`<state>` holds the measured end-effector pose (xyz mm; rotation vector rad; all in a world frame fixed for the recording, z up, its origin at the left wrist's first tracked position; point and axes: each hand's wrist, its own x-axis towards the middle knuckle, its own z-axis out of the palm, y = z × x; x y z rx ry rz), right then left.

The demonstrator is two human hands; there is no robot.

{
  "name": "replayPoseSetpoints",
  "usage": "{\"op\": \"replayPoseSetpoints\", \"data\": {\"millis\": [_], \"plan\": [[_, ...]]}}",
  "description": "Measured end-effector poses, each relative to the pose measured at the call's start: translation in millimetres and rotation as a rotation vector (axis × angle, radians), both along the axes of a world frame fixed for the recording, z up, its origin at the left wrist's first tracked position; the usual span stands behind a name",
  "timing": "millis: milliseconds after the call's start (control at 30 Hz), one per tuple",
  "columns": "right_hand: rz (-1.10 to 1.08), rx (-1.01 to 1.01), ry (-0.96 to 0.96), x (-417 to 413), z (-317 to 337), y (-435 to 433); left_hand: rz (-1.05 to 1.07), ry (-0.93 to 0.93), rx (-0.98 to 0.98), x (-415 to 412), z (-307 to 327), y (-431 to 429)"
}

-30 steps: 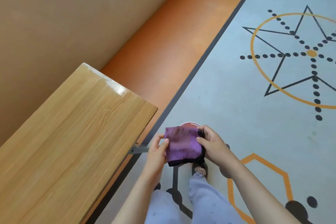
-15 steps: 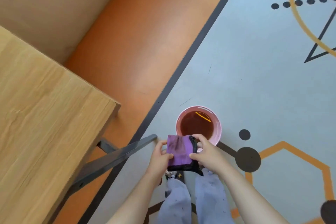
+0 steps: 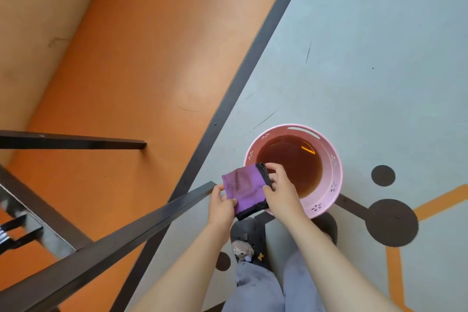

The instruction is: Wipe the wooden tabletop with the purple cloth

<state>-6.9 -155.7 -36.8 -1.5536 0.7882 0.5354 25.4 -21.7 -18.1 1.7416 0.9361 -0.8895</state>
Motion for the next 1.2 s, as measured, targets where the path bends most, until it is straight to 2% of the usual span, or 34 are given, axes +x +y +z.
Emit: {"op": "replayPoseSetpoints", "data": {"millis": [167, 300, 400, 633, 767, 833, 933, 1067, 1200], "plan": [[-0.009, -0.037, 0.050, 6.7, -33.2, 1.8, -0.060, 0.017, -0.017, 1.8, -26.6, -0.8], [0.094, 0.132, 0.239, 3.9, -36.8, -8.3, -0.001, 0.185, -0.083, -7.2, -36.8, 3.8], [0.108, 0.187, 0.239, -0.6, -24.1, -16.3, -0.017, 0.244, -0.088, -19.3, -32.2, 3.6], [0.273, -0.214, 0.072, -7.1, -28.9, -3.9, -0.117, 0.152, -0.032, -23.1, -41.5, -9.5], [0.430, -0.286, 0.148, -2.3, -26.5, 9.0, -0.447, 0.109, 0.040, -20.6, -39.3, -12.9], [0.498, -0.288, 0.199, -1.8, -18.4, 7.2, -0.534, 0.122, 0.073, -21.4, -30.3, -11.0], [0.593, -0.331, 0.229, -3.7, 5.0, -5.1, -0.545, 0.161, 0.148, -20.6, -4.5, -9.5], [0.552, -0.336, 0.228, -9.0, 54.5, -24.4, -0.574, 0.162, 0.204, -23.4, 43.7, -14.0], [0.512, -0.306, 0.180, -9.1, 104.3, -39.3, -0.644, 0.022, 0.181, -24.5, 97.2, -28.2]]}}
